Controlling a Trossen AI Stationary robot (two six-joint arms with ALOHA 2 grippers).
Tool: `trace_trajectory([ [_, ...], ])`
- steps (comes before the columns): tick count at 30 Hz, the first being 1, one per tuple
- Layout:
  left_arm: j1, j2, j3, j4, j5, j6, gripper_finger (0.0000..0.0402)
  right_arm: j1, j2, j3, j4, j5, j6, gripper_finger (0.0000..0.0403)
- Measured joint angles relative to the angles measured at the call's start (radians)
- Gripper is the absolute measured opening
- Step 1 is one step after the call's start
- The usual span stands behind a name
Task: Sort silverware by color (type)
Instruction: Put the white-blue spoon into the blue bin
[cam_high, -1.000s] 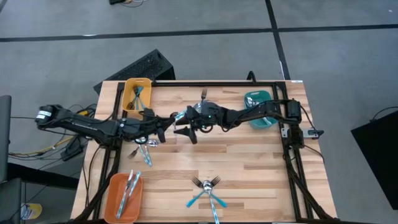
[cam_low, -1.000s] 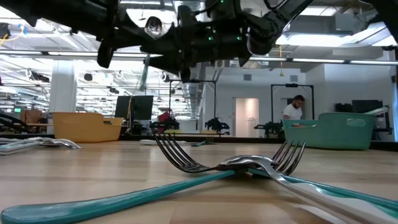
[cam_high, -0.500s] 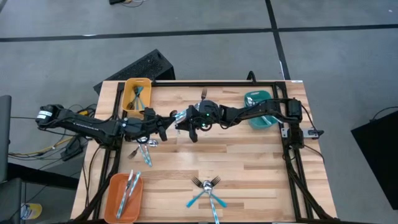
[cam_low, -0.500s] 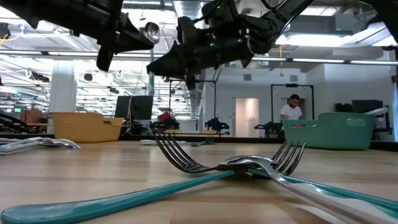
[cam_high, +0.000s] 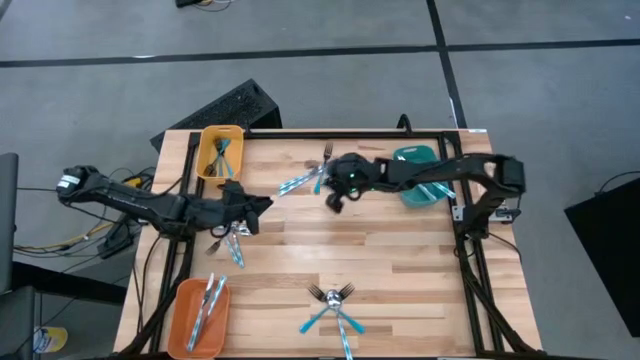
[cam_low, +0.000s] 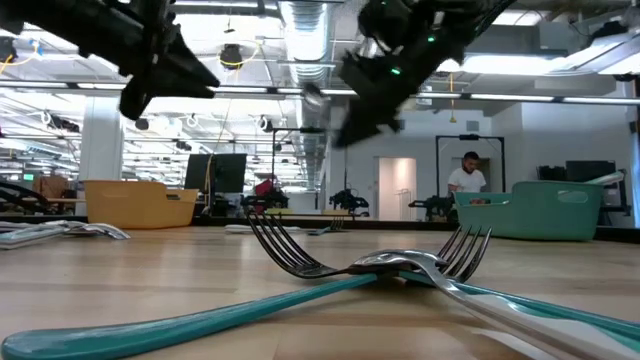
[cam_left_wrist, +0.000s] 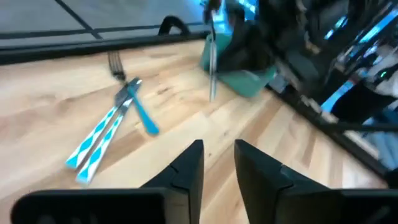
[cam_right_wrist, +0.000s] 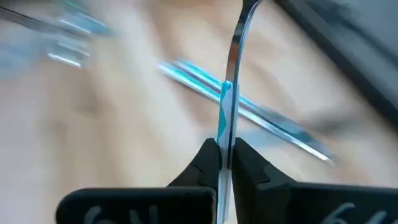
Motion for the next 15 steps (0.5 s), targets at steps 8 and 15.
trace_trajectory([
  [8,-0.189,0.042,0.000,-0.127,-0.217,-0.128,0.0084,-0.042,-0.152,0.003,-0.625,0.285,0.143,0.0032],
  [15,-0.303,0.056,0.000,-0.180,-0.335,-0.195,0.0084,-0.145,-0.184,0.002,-1.013,0.317,0.311,0.0035],
])
